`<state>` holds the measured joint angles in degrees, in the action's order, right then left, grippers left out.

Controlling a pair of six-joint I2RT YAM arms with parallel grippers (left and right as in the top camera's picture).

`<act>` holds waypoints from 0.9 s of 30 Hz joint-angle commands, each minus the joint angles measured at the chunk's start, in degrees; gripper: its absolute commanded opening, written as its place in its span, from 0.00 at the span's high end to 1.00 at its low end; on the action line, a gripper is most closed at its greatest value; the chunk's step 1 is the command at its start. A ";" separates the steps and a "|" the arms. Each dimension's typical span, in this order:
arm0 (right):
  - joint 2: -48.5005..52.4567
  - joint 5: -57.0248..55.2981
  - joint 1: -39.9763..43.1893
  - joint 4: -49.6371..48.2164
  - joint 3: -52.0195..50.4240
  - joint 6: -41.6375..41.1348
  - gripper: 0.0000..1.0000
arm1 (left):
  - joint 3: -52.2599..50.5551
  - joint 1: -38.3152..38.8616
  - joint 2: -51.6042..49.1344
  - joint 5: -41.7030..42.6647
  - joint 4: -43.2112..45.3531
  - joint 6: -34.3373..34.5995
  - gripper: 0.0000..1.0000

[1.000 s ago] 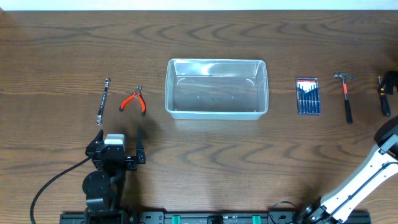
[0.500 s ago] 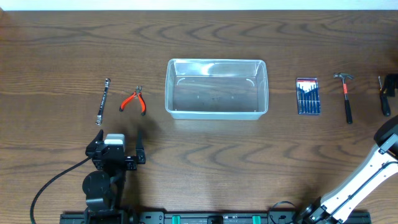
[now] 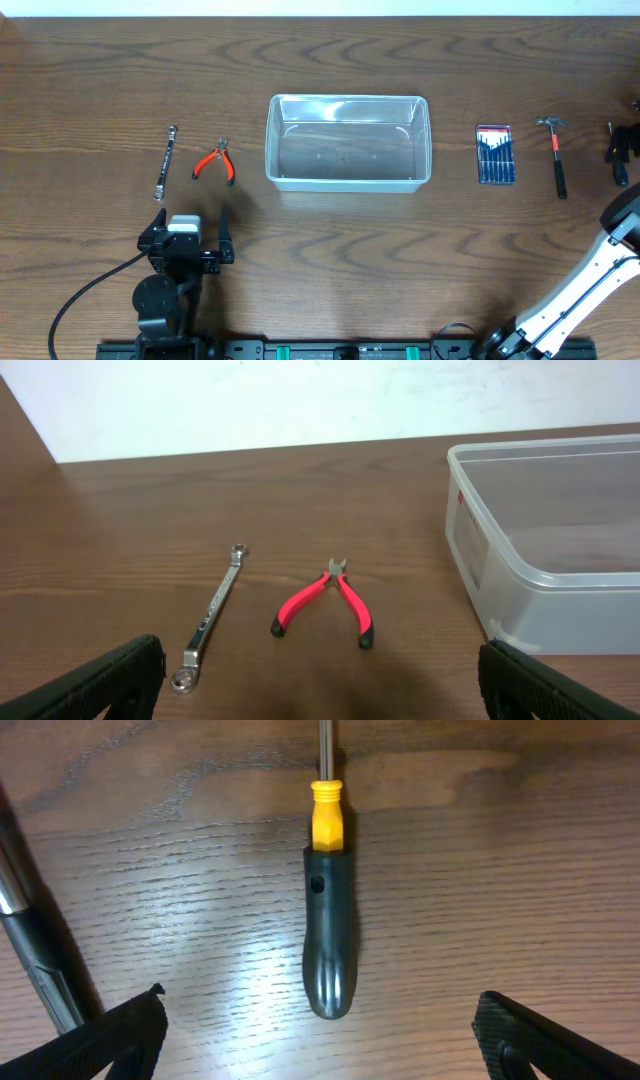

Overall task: Pack container
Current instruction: 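Lower the right gripper and close it on the screwdriver's black handle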

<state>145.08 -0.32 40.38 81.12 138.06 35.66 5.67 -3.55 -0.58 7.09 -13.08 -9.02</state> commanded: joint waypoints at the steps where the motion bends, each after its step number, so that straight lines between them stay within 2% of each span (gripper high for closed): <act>1: 3.06 -0.83 -0.24 -0.07 0.52 1.29 0.01 | -1.44 -0.24 0.35 -0.44 -0.48 0.09 0.02; 27: 5.05 -4.04 -0.28 -1.60 0.52 1.09 0.01 | -1.44 -0.24 0.35 -0.44 -0.48 0.09 0.02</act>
<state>149.99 -3.46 40.38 79.46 138.02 35.88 5.67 -3.55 -0.58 7.09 -13.08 -9.02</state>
